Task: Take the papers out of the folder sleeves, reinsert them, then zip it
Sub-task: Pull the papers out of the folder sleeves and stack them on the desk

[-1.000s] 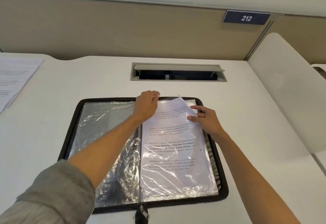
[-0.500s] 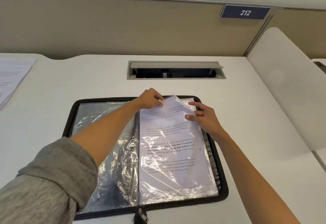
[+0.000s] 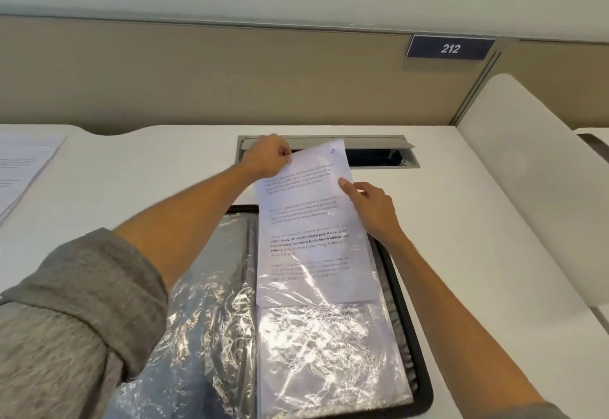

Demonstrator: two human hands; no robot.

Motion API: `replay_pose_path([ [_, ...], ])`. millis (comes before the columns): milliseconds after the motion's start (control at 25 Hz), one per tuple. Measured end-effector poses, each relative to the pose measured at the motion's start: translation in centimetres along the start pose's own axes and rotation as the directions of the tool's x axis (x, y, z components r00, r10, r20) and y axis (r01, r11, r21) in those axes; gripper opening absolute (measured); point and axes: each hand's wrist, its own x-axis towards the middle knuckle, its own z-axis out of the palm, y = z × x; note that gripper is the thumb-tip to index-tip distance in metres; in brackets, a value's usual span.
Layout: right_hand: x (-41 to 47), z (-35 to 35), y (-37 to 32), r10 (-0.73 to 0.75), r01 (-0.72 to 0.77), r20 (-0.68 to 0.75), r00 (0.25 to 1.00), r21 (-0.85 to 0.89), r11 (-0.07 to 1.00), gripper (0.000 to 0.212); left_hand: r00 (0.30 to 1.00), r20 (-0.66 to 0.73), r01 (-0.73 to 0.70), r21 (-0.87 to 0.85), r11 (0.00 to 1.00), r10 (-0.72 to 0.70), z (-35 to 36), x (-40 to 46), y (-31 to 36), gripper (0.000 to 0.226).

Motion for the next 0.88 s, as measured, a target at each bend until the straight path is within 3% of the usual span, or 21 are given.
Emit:
replay_pose_path([
  [120, 2.5, 0.9, -2.4, -0.112, 0.112, -0.046, 0.993, 0.002, 0.994, 0.032, 0.993, -0.103, -0.044, 0.131, 0.99, 0.058, -2.5, 1.7, 1.0, 0.021],
  [240, 4.5, 1.1, -4.2, -0.144, 0.162, -0.117, 0.983, 0.161, 0.974, 0.022, 0.947, -0.299, -0.033, 0.265, 0.964, 0.115, -3.4, 2.0, 0.0, 0.046],
  [280, 5.0, 0.8, -4.8, -0.147, 0.173, -0.126, 0.981, 0.229, 0.958, 0.019, 0.937, -0.346, 0.016, 0.201, 0.979, 0.055, -3.1, 2.0, -0.9, 0.055],
  [320, 5.4, 0.6, -5.4, -0.154, 0.184, -0.123, 0.98, 0.296, 0.937, 0.017, 0.939, -0.338, 0.077, 0.023, 0.997, -0.065, -2.8, 1.8, -1.7, 0.062],
  [360, 5.7, 0.3, -5.9, -0.168, 0.197, -0.112, 0.979, 0.357, 0.913, 0.016, 0.942, -0.262, 0.14, -0.265, 0.954, -0.21, -2.5, 1.5, -2.4, 0.063],
  [400, 6.0, 0.0, -6.5, -0.181, 0.208, -0.104, 0.978, 0.408, 0.889, 0.015, 0.945, -0.102, 0.211, -0.537, 0.817, -0.311, -2.4, 0.9, -2.9, 0.058],
  [440, 6.3, -0.2, -6.9, -0.189, 0.215, -0.102, 0.977, 0.456, 0.864, 0.014, 0.945, 0.069, 0.272, -0.71, 0.65, -0.32, -2.4, 0.3, -3.3, 0.051],
  [520, 6.6, -0.5, -7.9, -0.186, 0.229, -0.134, 0.973, 0.512, 0.828, 0.01, 0.946, 0.195, 0.309, -0.788, 0.532, -0.26, -2.4, -0.5, -4.0, 0.038],
  [640, 7.1, -0.5, -8.5, -0.162, 0.233, -0.179, 0.97, 0.522, 0.82, 0.011, 0.956, 0.126, 0.245, -0.841, 0.482, -0.266, -3.3, -1.2, -4.1, 0.031],
  [880, 6.2, 2.8, -10.2, -0.178, 0.125, 0.097, 0.979, 0.4, 0.908, 0.026, 0.941, 0.015, 0.165, -0.892, 0.421, -0.337, -8.7, -2.1, -6.5, 0.032],
])
